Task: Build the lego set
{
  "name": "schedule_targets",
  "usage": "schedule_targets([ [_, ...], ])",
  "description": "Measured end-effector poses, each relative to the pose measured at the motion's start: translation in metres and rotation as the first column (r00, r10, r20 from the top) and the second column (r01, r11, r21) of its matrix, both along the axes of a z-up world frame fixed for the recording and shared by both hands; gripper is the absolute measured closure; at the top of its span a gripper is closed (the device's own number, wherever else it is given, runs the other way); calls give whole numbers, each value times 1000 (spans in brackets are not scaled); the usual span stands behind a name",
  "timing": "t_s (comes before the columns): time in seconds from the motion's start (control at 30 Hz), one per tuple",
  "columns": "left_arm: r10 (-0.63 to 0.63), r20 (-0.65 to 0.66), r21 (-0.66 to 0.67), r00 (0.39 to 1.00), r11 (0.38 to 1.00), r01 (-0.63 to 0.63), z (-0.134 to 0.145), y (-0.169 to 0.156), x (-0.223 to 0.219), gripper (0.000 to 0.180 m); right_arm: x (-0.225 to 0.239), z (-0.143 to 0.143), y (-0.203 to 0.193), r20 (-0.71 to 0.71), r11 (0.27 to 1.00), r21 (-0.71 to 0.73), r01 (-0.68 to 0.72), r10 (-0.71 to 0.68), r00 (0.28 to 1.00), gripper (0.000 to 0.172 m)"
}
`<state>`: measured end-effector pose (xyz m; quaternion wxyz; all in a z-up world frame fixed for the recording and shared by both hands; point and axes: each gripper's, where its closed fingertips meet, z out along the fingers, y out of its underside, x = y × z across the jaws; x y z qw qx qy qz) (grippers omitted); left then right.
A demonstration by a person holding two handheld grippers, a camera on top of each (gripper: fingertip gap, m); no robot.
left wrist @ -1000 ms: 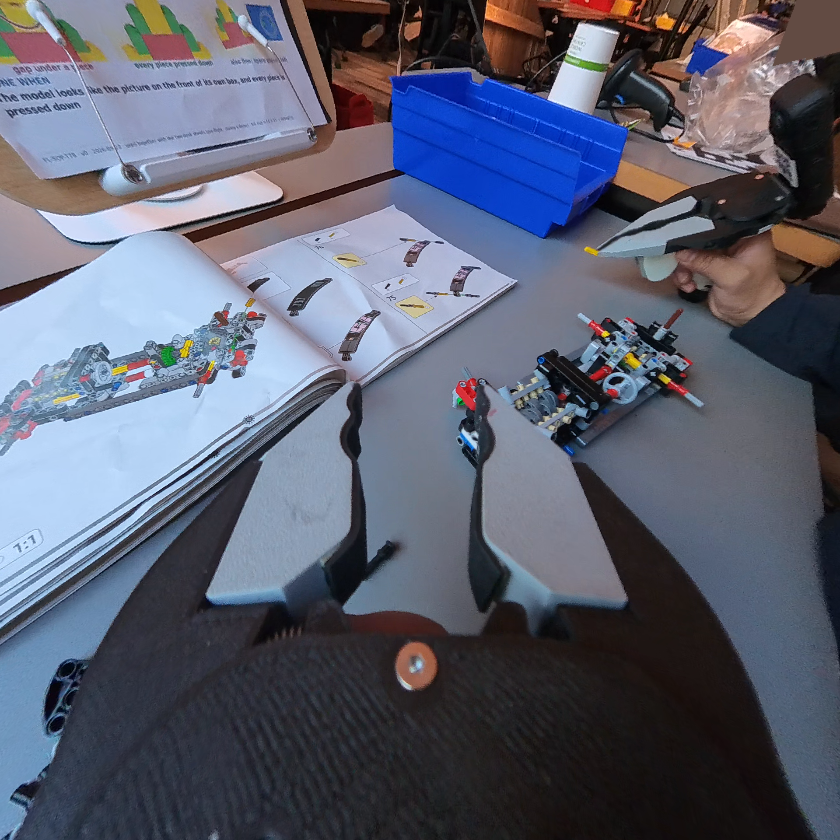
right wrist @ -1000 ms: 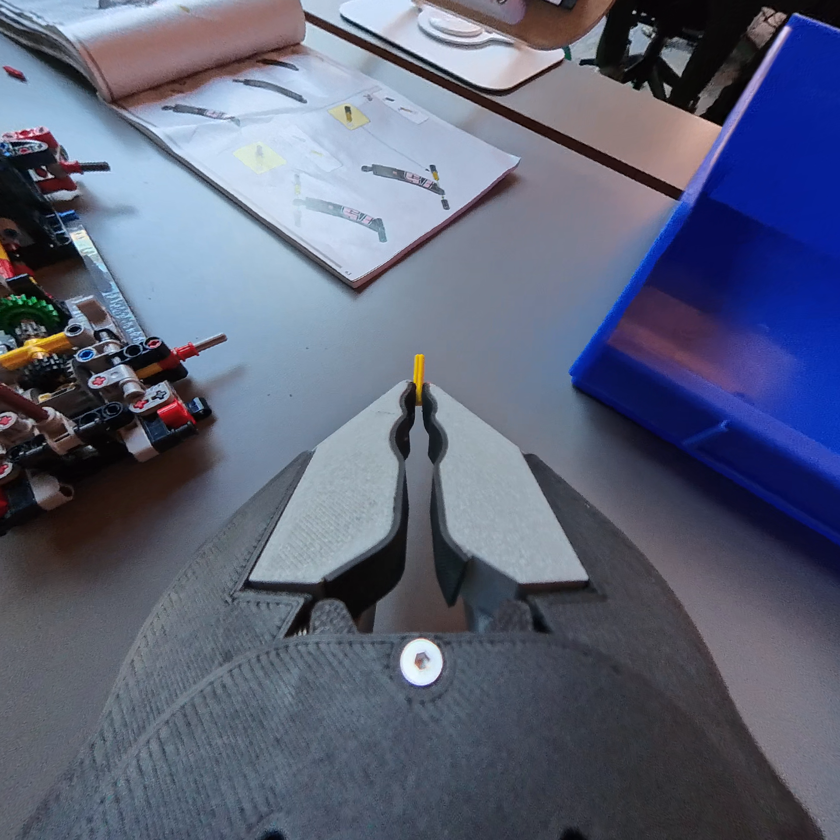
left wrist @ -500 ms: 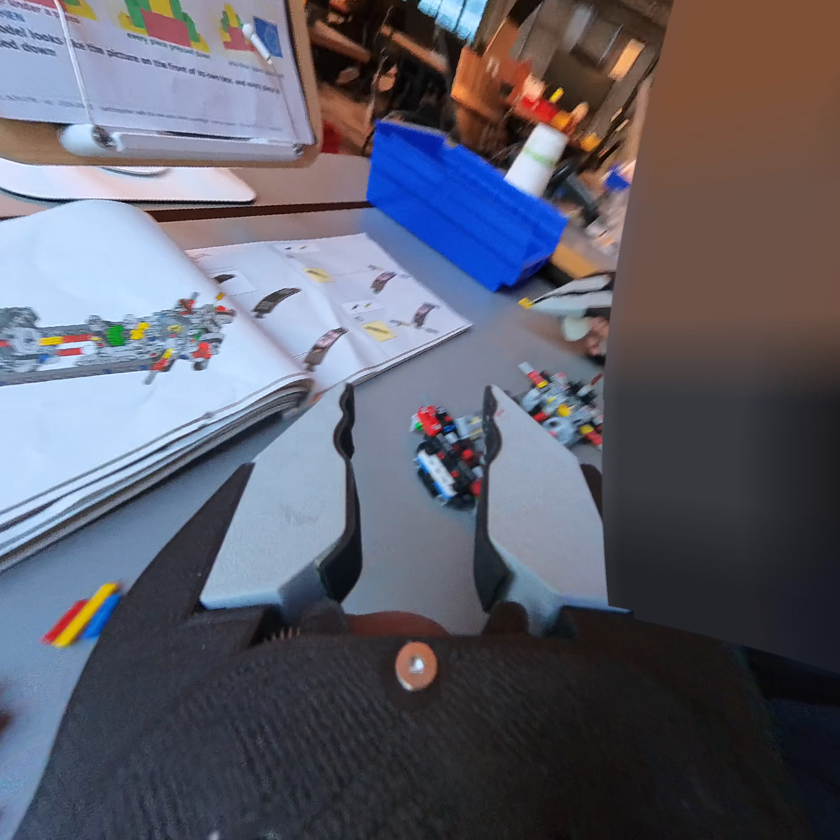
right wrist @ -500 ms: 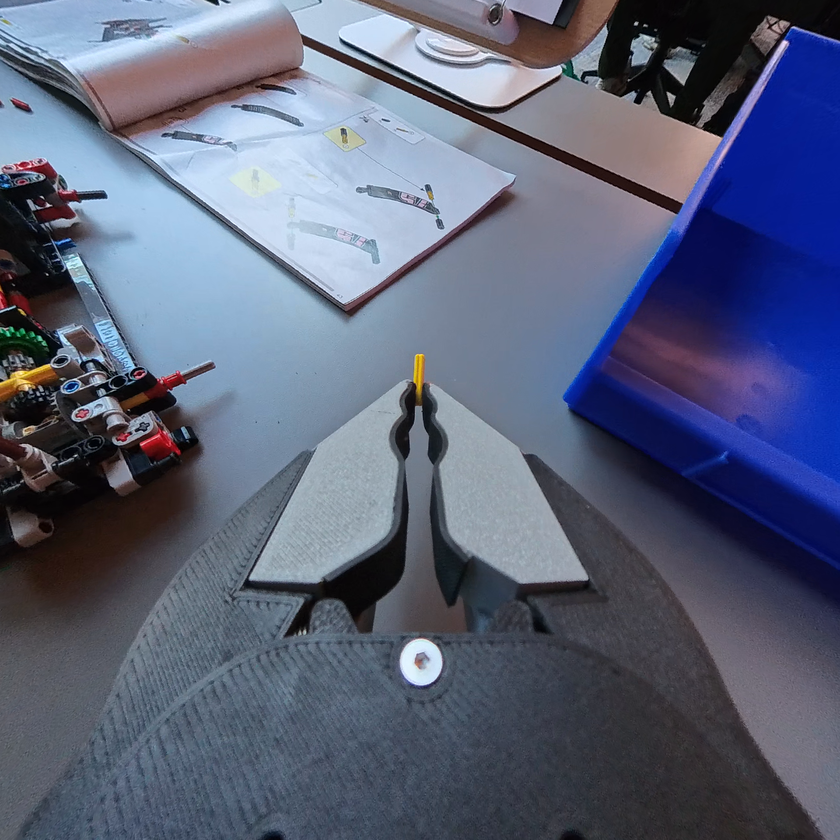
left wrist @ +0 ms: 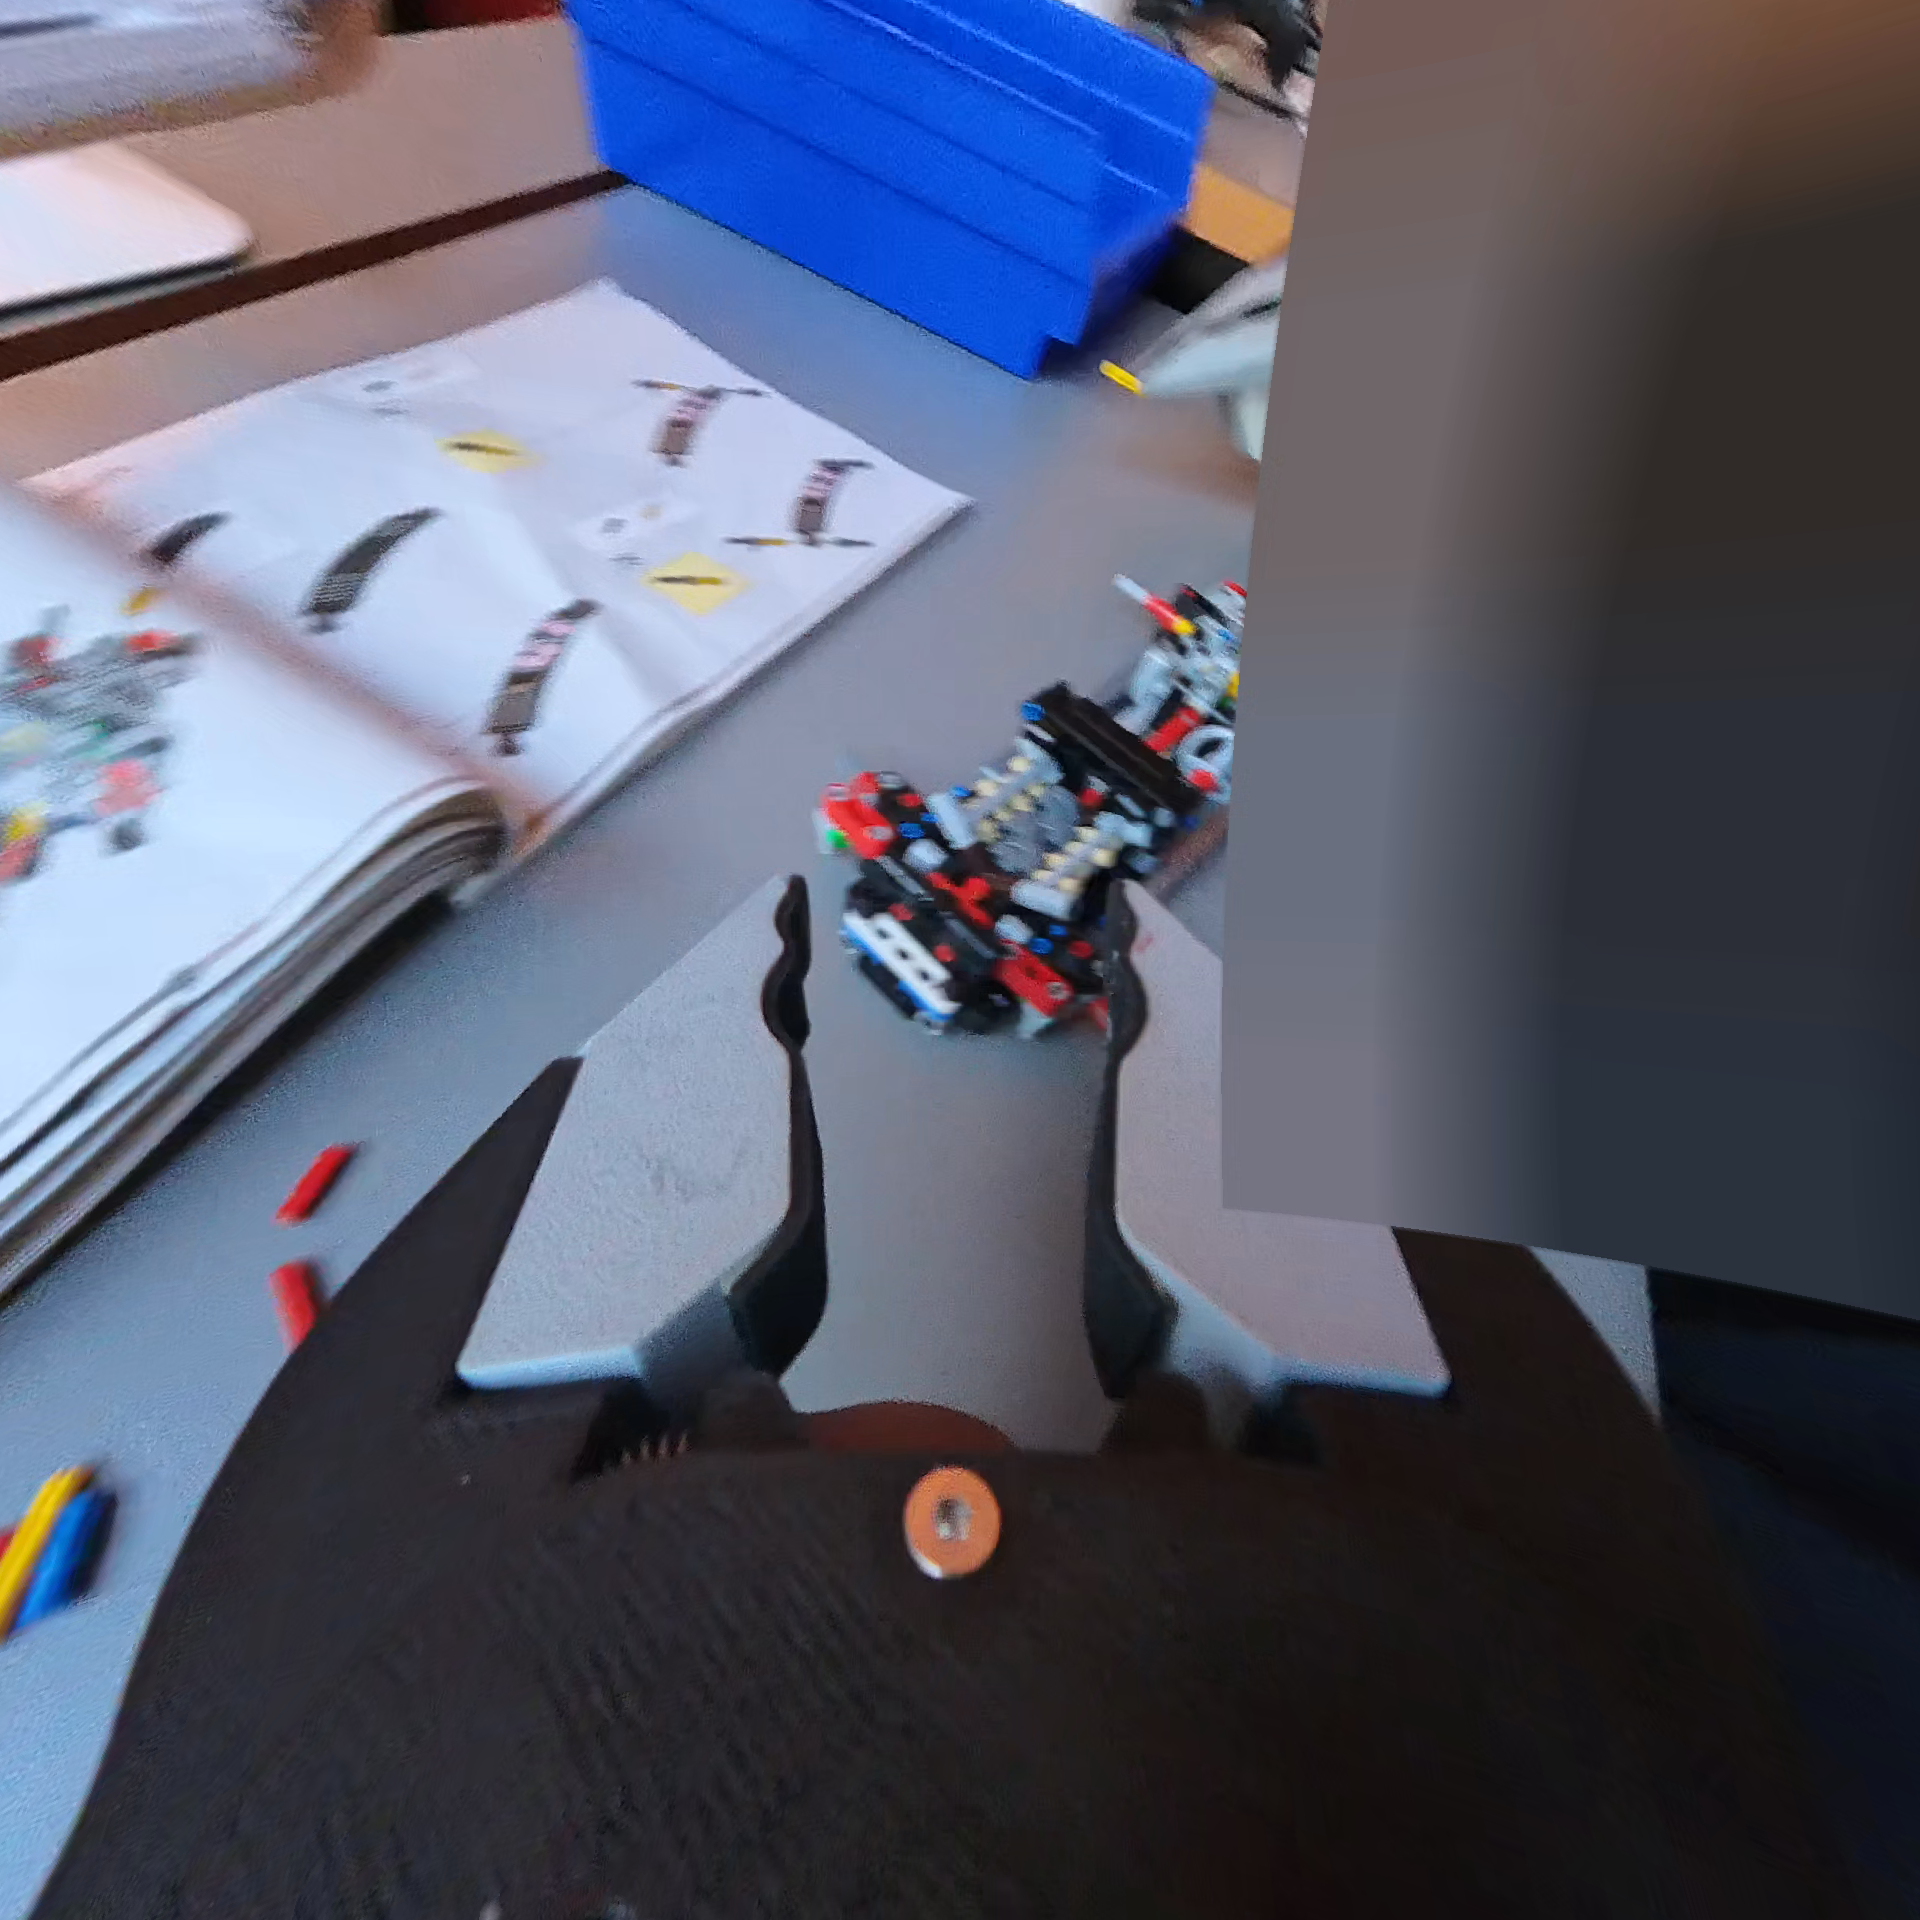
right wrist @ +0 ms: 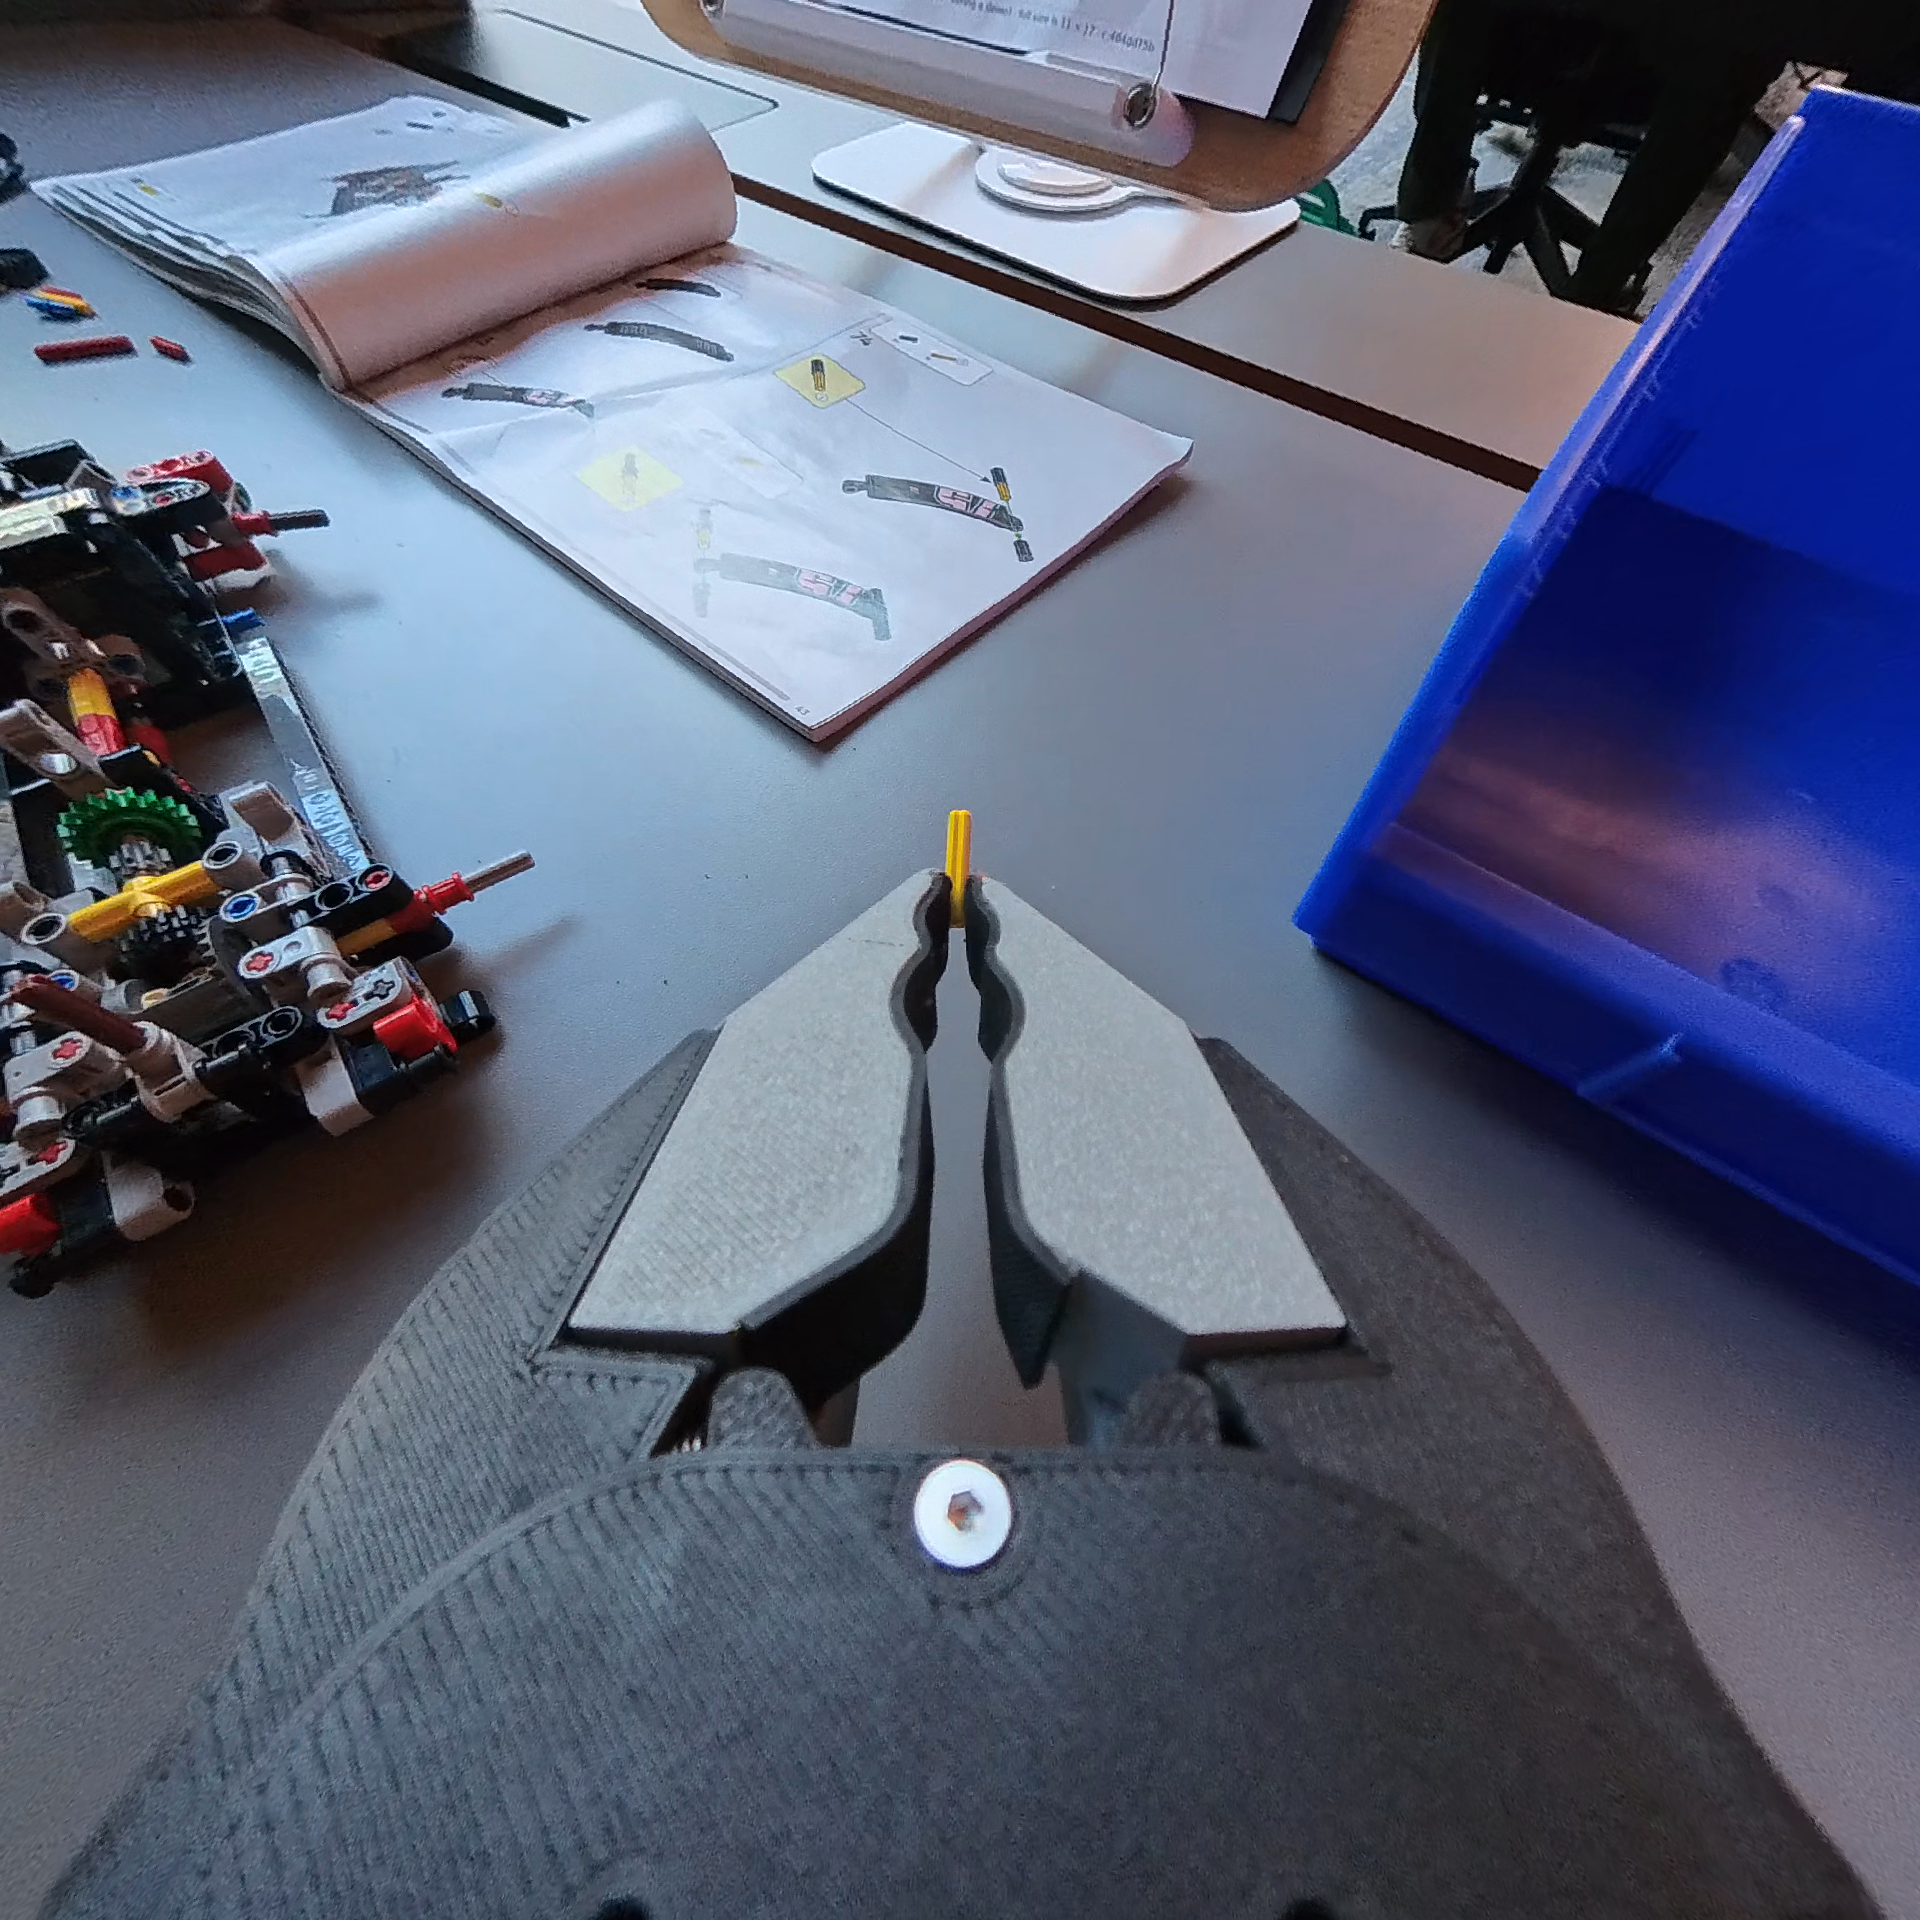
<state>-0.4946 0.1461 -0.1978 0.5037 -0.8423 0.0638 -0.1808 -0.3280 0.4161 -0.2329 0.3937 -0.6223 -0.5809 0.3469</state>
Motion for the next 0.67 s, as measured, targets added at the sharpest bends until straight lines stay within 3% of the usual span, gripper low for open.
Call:
schedule_targets([
  [0.17,-32,-237,81,971,995,53,-2,9,44,130,0,-1,1,7,1000,11,11,-11,1000,172],
  [0.37,-75,-356,137,932,982,132,1,4,87,134,-1,-6,4,54,996,78,41,-45,997,172],
  [0.5,-72,-475,133,877,979,152,-4,2,90,133,0,-8,5,71,994,100,54,-61,996,172],
  [0.67,-89,-506,118,858,978,172,-9,1,96,134,0,-8,8,68,993,96,69,-75,995,172],
])
